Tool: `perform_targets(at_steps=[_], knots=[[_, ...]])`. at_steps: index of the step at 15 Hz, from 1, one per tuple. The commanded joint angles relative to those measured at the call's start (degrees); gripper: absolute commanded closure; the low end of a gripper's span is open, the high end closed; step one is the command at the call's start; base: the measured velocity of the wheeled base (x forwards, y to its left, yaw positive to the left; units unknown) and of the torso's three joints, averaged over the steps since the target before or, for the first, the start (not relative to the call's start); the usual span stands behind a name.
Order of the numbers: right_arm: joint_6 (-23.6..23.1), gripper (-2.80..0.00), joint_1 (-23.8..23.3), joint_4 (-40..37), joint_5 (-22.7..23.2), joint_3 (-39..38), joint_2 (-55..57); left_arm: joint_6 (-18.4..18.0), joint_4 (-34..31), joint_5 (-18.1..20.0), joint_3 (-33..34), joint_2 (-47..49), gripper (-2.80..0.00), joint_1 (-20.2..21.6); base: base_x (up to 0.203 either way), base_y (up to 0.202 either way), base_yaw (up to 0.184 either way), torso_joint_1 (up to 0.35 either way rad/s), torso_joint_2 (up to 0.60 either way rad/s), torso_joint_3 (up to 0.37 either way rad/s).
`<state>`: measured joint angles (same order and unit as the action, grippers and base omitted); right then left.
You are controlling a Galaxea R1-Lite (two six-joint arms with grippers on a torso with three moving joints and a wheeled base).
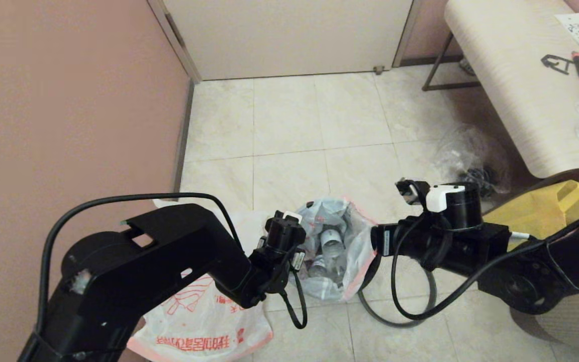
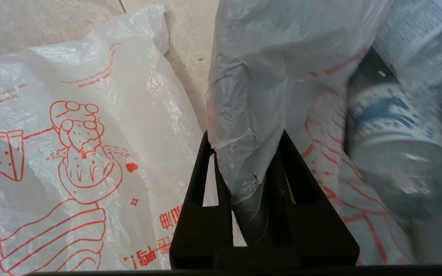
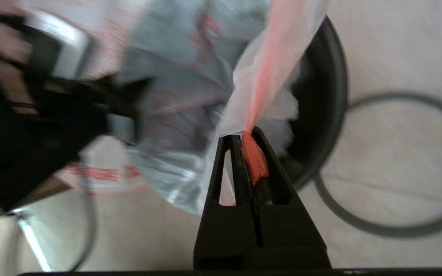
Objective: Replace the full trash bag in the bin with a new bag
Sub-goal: Place the trash bag on the floor
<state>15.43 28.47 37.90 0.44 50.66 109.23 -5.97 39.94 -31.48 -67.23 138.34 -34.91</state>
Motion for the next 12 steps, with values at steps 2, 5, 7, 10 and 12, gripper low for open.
perform_targets(at_steps=[2,5,7,10,12], knots=[[-0.12,0.0,0.99,0.13,0.3,0.05,-5.33,-0.09,0.24,-0.25,-0.01,-0.41,0.0,0.02,0.0,0.0,0.0,0.0,0.0,0.0],[-0.66,0.0,2.64,-3.26,0.35,0.75,-9.34,-0.19,0.23,-0.34,-0.01,-0.62,0.0,0.02,0.0,0.0,0.0,0.0,0.0,0.0],[-1.06,0.0,4.27,-5.94,0.35,1.44,-11.24,-0.5,0.12,-0.47,-0.92,-0.56,0.0,0.02,0.0,0.0,0.0,0.0,0.0,0.0],[-1.02,0.0,5.01,-6.0,0.44,1.46,-12.91,-2.67,0.33,-1.34,-2.04,-0.43,0.0,0.39,0.0,0.0,0.0,0.0,0.0,0.0],[-1.02,0.0,5.1,-6.0,0.79,1.37,-14.13,-2.9,0.41,-3.68,-3.34,0.26,0.0,0.64,0.0,0.0,0.0,0.0,0.0,0.0]])
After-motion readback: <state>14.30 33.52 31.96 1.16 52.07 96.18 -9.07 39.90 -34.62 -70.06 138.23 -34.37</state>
